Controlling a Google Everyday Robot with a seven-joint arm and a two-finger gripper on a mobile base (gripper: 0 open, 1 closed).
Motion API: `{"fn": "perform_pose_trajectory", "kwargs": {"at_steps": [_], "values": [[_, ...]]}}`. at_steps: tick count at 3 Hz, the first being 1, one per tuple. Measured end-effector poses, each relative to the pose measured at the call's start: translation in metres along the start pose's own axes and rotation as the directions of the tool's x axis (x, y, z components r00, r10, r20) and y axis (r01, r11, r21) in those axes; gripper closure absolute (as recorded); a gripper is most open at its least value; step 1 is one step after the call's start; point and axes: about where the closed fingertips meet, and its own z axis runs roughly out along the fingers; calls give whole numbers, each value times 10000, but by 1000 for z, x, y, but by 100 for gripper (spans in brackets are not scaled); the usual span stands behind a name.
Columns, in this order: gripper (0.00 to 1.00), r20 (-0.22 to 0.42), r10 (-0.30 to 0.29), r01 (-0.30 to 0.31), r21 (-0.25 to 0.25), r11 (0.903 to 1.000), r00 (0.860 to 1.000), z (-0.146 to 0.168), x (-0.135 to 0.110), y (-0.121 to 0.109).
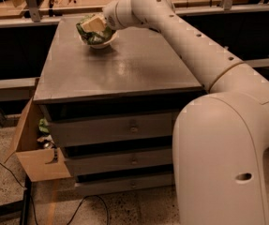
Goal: Place green jalapeno chip bag into paper bowl
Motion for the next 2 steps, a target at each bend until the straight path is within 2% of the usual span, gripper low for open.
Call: {"fn": "perform_pose_trajectory", "kwargs": {"at_steps": [1,2], "values": [[0,121,97,-102,359,9993,9999,-16,-4,-7],[0,246,362,-385,1028,9940,9990,-53,-2,-27]]}}
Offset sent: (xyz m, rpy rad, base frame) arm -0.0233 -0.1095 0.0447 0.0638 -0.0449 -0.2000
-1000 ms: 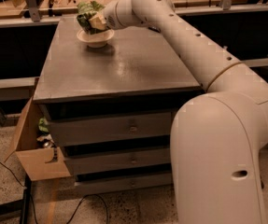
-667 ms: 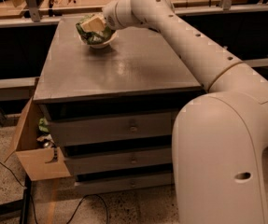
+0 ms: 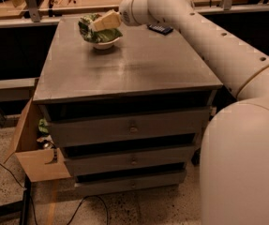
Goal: Place green jalapeno chip bag into paper bowl
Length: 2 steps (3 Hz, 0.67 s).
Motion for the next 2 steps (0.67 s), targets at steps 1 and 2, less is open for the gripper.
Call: {"fn": "perform_pose_trajectory", "kwargs": {"at_steps": [1,2], "values": [[0,-103,744,-733,821,9939,9972,-46,17,-34],[0,-160,877,-860,887,9923,9960,-50,23,-37]]}}
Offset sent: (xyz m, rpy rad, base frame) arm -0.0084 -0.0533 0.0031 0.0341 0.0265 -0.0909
